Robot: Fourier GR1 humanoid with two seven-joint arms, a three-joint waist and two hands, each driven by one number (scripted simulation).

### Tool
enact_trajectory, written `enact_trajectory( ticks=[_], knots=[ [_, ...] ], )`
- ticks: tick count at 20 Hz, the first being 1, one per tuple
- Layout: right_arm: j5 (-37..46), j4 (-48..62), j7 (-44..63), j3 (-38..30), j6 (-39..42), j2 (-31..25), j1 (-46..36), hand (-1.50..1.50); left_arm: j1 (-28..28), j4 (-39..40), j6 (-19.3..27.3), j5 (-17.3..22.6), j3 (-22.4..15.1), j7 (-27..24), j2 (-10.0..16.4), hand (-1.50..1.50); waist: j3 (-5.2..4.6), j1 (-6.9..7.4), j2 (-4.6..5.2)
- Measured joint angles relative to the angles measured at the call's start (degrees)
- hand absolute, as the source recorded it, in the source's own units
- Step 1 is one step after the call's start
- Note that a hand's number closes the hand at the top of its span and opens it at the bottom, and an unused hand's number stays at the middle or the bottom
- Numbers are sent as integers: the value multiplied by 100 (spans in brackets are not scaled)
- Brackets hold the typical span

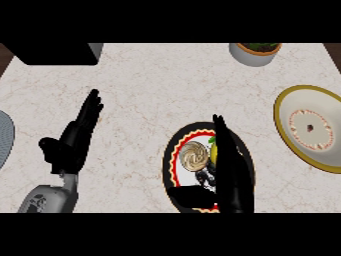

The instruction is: Pick the cupcake from the plate and place it in the bowl

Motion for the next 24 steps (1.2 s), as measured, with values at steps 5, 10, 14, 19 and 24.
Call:
enact_trajectory(
  ticks=[5, 10, 14, 19, 24],
  knots=[
    [-237, 59, -484, -58, -116, -15, 345, -150, 68, -113, -160, -92, 138, 65, -51, 0, 2, -6, 0],
    [-474, 2, -1038, 15, -434, 15, 658, -150, 106, -153, -206, -203, 183, 88, -172, 0, 2, -10, -1],
    [-650, 88, -1254, 126, -704, 31, 692, -150, 51, -162, -175, -341, 212, 142, -315, 0, 2, -9, -1],
    [-1011, 159, -1527, 77, -915, 28, 750, -150, 87, -262, -334, -355, 352, 227, -313, 0, 2, -6, -1],
    [-1432, 625, -1840, 108, -1280, 38, 637, -150, 32, -200, -410, -424, 453, 241, -393, 0, 2, -4, 2]
  ],
)
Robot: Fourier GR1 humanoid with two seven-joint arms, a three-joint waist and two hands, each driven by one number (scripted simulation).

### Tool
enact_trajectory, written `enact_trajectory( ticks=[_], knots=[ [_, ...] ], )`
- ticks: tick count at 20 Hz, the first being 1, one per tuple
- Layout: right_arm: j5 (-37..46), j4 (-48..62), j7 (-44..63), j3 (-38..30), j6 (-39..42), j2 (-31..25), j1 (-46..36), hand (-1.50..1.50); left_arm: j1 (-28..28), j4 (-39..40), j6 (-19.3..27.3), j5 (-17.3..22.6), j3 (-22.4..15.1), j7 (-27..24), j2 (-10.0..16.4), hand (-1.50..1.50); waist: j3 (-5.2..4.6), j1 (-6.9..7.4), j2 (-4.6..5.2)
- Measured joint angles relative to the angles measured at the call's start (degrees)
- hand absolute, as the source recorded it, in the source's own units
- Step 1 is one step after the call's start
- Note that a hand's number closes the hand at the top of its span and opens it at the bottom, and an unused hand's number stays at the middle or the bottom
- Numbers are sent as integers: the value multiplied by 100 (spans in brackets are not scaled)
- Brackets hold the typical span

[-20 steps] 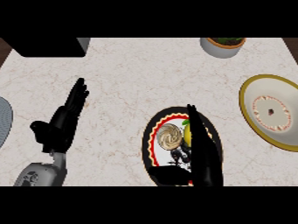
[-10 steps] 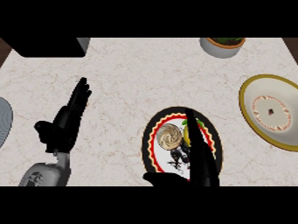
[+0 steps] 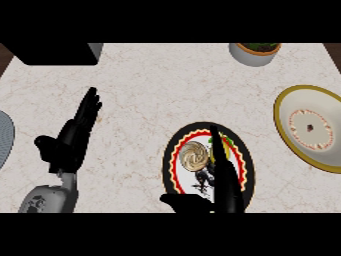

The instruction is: Pick the cupcake from the plate and place it in the bowl

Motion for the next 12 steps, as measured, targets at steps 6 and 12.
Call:
enact_trajectory(
  ticks=[6, 12],
  knots=[
    [-504, 439, -612, -156, -122, -17, 16, -150, -21, -33, -111, -79, 125, 54, -46, 0, 0, 0, -1],
    [-640, 1119, -656, -126, -496, -1, -405, -150, -189, 132, -195, -138, 262, 48, -98, 0, 0, 3, 1]
  ],
)
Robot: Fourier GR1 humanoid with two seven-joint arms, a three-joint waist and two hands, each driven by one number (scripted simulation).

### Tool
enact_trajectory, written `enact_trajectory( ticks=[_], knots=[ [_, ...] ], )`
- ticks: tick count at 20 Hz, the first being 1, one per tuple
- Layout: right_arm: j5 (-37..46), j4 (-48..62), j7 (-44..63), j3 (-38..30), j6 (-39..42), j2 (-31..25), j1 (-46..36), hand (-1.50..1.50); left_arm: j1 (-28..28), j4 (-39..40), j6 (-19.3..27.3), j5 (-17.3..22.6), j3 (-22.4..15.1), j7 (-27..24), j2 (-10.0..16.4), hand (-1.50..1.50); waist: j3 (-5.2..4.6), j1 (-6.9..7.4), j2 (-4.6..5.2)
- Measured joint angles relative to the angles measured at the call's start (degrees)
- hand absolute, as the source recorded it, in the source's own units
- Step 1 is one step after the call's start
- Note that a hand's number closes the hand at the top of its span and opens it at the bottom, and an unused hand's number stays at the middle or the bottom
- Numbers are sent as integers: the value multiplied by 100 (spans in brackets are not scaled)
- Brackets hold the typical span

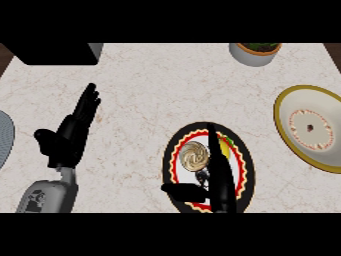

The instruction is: Pick the cupcake from the plate and place it in the bowl

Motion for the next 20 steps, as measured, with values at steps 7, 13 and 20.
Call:
enact_trajectory(
  ticks=[7, 13, 20],
  knots=[
    [345, 702, 6, -59, -62, -7, -192, -150, 213, -174, -69, -57, -53, 15, -49, 0, -14, 22, -42],
    [148, 1022, -360, -104, 136, 6, -327, 150, 299, -137, -143, -61, 8, -147, -69, 0, -29, 23, -72],
    [450, 1471, -638, 250, 330, -28, -587, 150, 199, -169, -92, -140, -3, -24, -134, 0, -36, 10, -80]
  ],
)
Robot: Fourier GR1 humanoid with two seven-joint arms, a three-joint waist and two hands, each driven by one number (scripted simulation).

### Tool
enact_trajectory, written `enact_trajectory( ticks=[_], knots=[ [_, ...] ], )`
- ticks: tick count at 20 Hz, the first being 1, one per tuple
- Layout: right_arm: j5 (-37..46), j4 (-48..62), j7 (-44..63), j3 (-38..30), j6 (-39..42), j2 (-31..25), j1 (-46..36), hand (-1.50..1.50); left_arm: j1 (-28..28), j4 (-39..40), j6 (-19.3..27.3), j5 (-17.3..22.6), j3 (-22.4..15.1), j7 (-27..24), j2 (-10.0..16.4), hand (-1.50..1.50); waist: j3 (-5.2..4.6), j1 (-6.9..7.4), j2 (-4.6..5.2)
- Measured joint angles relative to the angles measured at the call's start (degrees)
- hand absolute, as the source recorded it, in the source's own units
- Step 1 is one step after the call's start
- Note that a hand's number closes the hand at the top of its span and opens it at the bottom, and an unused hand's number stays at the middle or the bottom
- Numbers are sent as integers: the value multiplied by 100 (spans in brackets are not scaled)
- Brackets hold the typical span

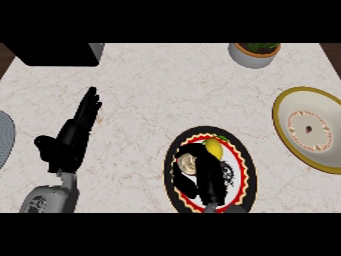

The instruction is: Pick the cupcake from the plate and place it in the bowl

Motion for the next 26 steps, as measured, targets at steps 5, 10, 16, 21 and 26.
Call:
enact_trajectory(
  ticks=[5, 10, 16, 21, 26],
  knots=[
    [-264, 165, -17, 266, -219, -35, -239, 150, -66, 27, 22, -56, -20, 45, -79, 0, 1, -7, 15],
    [-903, -805, -1251, 728, 791, -1011, 417, 150, 22, 34, -6, -24, 42, -5, -38, 0, 30, -63, 3],
    [-1655, -2126, -3103, 1128, 1892, -2598, 1210, 150, 97, 27, 45, -48, 99, -26, -12, 0, 49, -190, 13],
    [-2339, -3406, -4663, 573, 2202, -3993, 1870, 150, 141, 15, 106, -72, 119, -25, -33, 0, 47, -311, 11],
    [-3043, -4483, -5757, -531, 2143, -5222, 2708, 150, 179, -53, 93, -9, 205, 34, 13, 0, 40, -381, 6]
  ],
)
